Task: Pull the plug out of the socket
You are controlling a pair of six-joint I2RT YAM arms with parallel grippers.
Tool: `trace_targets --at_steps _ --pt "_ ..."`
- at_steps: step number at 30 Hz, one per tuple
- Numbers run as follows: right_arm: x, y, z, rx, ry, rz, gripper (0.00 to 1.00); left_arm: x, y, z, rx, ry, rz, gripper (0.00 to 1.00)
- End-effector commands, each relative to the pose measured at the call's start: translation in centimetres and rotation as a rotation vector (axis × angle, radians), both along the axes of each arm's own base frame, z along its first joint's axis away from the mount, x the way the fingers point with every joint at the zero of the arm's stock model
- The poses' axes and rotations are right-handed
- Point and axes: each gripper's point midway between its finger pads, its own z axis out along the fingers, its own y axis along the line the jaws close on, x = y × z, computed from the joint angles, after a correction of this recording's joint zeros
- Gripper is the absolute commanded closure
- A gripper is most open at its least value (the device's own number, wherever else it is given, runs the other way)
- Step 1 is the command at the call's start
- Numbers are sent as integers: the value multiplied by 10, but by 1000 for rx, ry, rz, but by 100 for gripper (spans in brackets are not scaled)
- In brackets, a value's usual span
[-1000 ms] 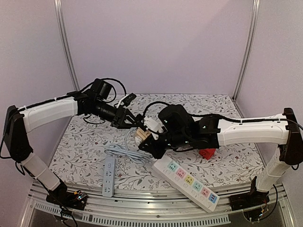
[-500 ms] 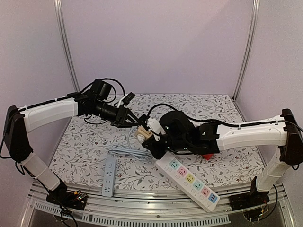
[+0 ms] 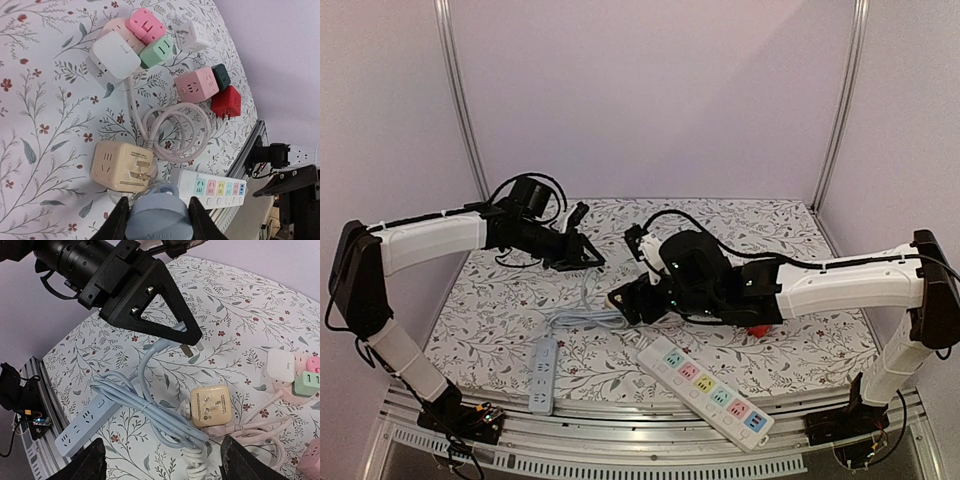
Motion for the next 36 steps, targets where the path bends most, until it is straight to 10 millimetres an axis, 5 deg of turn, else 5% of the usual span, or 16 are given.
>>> trace_targets --at_steps 1,7,11,17,23,30,36 --pt "20 -19 8 29 11 -125 20 11 10 19 -5 -81 62 97" --pt "45 -47 -17 -33 77 -244 11 34 52 42 31 -192 195 97" --pt "60 -62 -24 -58 95 -290 4 58 99 57 69 -254 328 97" --pt "83 -83 -44 -57 178 -403 8 97 177 63 146 -265 549 96" --pt "91 -72 -53 -38 225 -430 13 125 235 77 184 -271 691 96" --pt "99 -59 -72 -79 230 -424 26 159 251 63 253 -254 708 93" --pt "106 -55 -84 -97 238 -441 31 192 263 19 309 -167 701 88"
